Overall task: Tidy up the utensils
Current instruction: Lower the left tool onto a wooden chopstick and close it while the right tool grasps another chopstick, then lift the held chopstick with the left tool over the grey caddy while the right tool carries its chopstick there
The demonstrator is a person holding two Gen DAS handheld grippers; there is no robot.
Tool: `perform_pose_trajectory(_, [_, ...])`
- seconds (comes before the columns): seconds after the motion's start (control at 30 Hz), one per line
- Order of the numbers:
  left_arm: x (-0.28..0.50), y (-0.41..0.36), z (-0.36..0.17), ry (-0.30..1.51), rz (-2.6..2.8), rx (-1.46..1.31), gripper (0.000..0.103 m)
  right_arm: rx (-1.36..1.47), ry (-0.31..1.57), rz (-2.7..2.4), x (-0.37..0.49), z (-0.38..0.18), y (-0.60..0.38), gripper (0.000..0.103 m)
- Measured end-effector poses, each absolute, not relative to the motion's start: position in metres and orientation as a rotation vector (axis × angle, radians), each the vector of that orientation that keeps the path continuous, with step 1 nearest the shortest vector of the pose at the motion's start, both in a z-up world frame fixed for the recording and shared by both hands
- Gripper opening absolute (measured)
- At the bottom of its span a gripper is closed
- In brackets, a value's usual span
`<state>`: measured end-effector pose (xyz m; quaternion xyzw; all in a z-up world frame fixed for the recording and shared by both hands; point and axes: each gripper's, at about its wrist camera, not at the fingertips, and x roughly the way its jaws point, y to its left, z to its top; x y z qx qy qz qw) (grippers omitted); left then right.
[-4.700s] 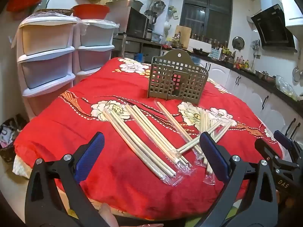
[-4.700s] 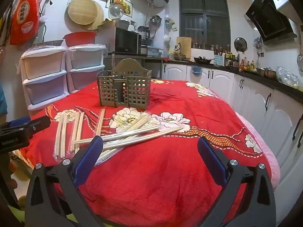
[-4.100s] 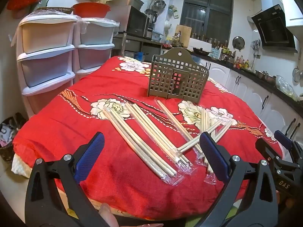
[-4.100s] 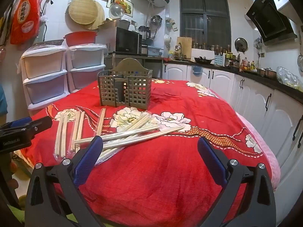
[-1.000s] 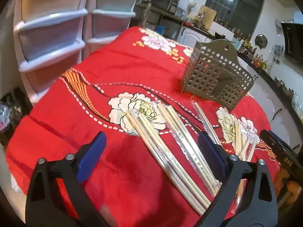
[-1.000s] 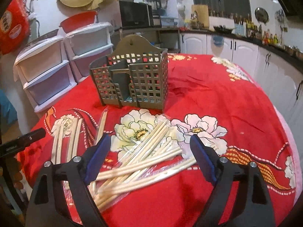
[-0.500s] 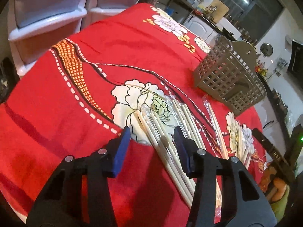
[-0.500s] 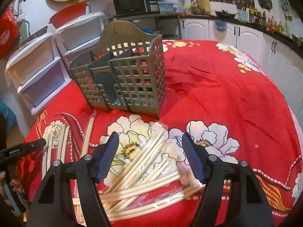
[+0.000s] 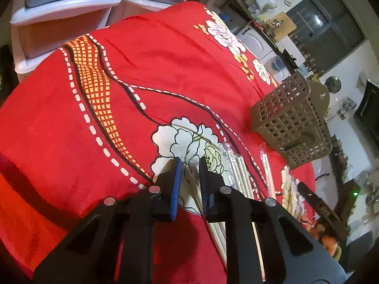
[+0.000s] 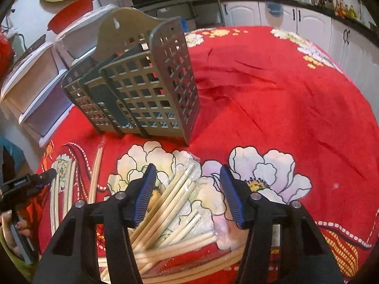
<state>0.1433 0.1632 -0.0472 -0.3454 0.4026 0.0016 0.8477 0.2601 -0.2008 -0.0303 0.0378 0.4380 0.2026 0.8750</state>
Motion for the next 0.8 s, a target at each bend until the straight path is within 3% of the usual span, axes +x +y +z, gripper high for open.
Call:
perform_pose_trajectory(0.27, [0.142, 0.168, -0.038, 0.839, -0.009, -0.711, 0.007, 0.099, 0.964, 0.415, 0.287, -0.037, -0.194, 0.04])
perform_pose_trajectory(0.53, [0.139, 0.171, -0.017, 0.799, -0.007, -0.669, 0.006, 0.073, 0.986, 0.42, 0.289, -0.038, -0.187, 0.018])
perform_pose_trajectory(0.6, [0.138, 0.17, -0.012, 0.785, -0.011, -0.66, 0.006, 0.064, 0.975, 0.429, 0.287, -0.036, -0.185, 0.007])
perform_pose_trajectory(0.8, [0.14, 0.162, 0.006, 0.759, -0.023, -0.622, 0.005, 0.095, 0.908, 0.51, 0.276, -0.011, -0.183, 0.005])
